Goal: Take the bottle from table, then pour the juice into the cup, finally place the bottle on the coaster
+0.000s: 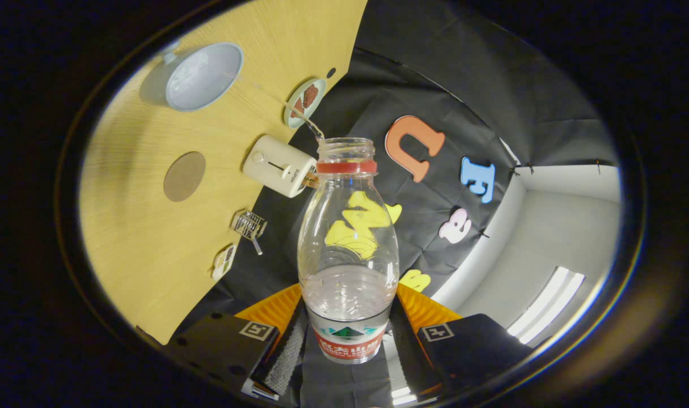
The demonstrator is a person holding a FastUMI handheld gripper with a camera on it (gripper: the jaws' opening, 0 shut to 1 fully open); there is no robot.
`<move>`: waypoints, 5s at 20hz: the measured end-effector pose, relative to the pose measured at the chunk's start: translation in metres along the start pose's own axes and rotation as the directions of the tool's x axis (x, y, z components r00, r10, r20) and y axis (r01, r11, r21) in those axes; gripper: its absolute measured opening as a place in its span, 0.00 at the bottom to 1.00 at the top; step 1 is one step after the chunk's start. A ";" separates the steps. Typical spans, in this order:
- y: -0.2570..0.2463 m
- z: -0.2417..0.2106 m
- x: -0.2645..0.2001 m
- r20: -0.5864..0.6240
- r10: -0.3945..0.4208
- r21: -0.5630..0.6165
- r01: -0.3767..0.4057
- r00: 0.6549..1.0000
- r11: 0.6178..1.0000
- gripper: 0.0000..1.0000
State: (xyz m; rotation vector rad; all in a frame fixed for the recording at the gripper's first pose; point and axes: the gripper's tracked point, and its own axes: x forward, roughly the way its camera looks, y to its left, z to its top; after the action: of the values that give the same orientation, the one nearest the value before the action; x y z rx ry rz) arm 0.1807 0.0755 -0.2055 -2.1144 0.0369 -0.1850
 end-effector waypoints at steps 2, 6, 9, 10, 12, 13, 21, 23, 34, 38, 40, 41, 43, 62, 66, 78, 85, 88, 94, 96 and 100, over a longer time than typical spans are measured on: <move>0.000 0.000 -0.002 -0.003 -0.004 -0.013 0.004 1.000 1.000 0.79; -0.005 0.001 -0.002 0.013 -0.026 -0.053 0.027 1.000 0.998 0.79; -0.006 0.004 -0.002 0.029 -0.037 -0.065 0.039 0.999 0.997 0.80; -0.005 0.004 -0.001 0.030 -0.039 -0.066 0.041 0.999 0.997 0.79; -0.005 0.004 0.000 0.030 -0.042 -0.072 0.044 0.999 0.996 0.79; -0.005 0.004 0.000 0.031 -0.044 -0.074 0.046 0.999 0.996 0.79; -0.009 0.003 -0.003 0.036 -0.057 -0.040 0.059 0.998 0.997 0.79; -0.007 0.001 -0.002 0.026 -0.051 0.015 0.051 0.998 0.999 0.79; 0.011 -0.009 -0.007 -0.006 0.057 0.437 -0.049 0.998 0.898 0.80; 0.006 -0.003 -0.005 0.017 0.090 0.632 -0.080 0.996 0.771 0.80; -0.002 0.000 -0.005 0.037 0.090 0.715 -0.089 0.995 0.693 0.80; -0.006 0.000 -0.004 0.043 0.085 0.751 -0.088 0.995 0.654 0.80; -0.006 0.004 0.001 0.057 0.092 0.824 -0.099 0.994 0.557 0.80; 0.062 0.026 0.072 0.377 0.228 0.881 -0.271 0.898 -0.389 0.80; 0.068 0.025 0.089 0.338 0.166 0.887 -0.255 0.927 -0.384 0.80; 0.163 0.069 0.117 0.299 0.242 0.871 -0.160 0.923 -0.465 0.80; 0.187 0.082 0.122 0.325 0.250 0.855 -0.170 0.912 -0.490 0.80; 0.186 0.080 0.122 0.319 0.242 0.851 -0.164 0.916 -0.498 0.80; 0.183 0.084 0.120 0.317 0.234 0.858 -0.173 0.919 -0.484 0.80; 0.180 0.090 0.118 0.335 0.225 0.858 -0.197 0.915 -0.475 0.81; 0.180 0.085 0.114 0.315 0.237 0.866 -0.176 0.919 -0.468 0.82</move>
State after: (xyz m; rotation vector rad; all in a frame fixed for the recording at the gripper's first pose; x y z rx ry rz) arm 0.3149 0.0413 -0.3888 -0.0754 0.2558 0.0605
